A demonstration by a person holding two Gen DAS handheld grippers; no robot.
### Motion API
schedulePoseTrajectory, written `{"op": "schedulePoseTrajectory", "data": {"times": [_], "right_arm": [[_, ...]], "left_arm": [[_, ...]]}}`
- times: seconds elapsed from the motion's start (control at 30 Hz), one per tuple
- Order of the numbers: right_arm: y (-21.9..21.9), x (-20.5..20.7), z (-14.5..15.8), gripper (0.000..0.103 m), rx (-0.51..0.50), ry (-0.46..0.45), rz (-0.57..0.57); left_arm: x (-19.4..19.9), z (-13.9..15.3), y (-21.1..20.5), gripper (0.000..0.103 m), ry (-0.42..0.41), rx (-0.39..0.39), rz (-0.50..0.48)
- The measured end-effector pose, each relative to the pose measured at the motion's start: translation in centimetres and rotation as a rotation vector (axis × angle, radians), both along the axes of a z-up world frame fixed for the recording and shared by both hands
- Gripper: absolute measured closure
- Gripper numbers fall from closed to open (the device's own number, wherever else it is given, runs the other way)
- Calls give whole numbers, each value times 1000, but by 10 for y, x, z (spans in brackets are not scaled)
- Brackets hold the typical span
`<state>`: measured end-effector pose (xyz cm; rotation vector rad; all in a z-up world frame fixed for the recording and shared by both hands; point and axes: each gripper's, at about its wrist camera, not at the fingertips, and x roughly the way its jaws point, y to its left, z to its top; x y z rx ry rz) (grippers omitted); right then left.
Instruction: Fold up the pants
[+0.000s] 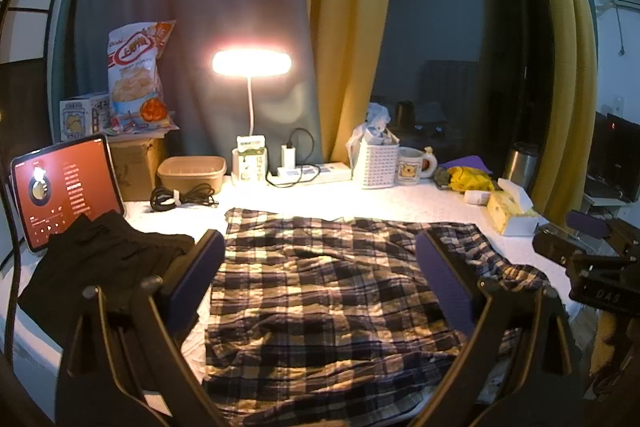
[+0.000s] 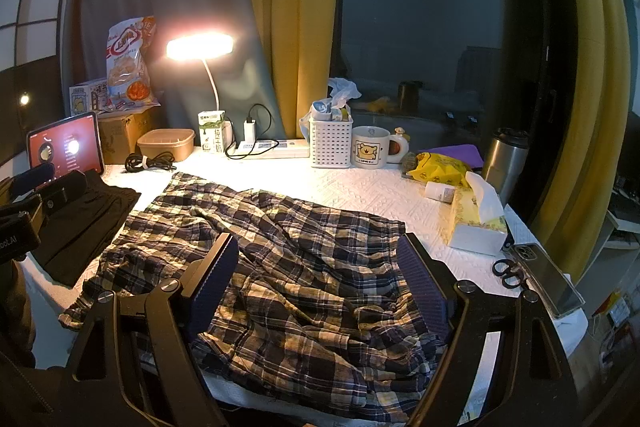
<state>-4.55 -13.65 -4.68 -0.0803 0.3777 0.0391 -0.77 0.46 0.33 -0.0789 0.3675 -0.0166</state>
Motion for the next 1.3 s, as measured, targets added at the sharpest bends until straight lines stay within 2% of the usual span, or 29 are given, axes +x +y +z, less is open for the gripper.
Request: {"op": "schedulePoseTrajectory", "data": {"times": [0.33, 0.57, 0.87, 1.07, 1.17, 1.3], "right_arm": [[-1, 2, 2, 19, 3, 4, -6], [-21, 25, -6, 19, -1, 44, -57], [-70, 92, -13, 19, 65, 143, -142], [-111, 142, -24, 19, 142, 242, -197], [-125, 172, -31, 19, 164, 299, -186], [-128, 220, -48, 20, 114, 393, -118]], "left_arm": [[4, 1, -7, 6, 15, 13, -10], [26, -19, -4, 6, 91, 14, -17], [117, -52, 34, 6, 276, -25, -41], [195, -74, 68, 6, 370, 21, -45], [240, -86, 85, 6, 425, 21, -49], [289, -108, 104, 6, 504, 16, -20]]}}
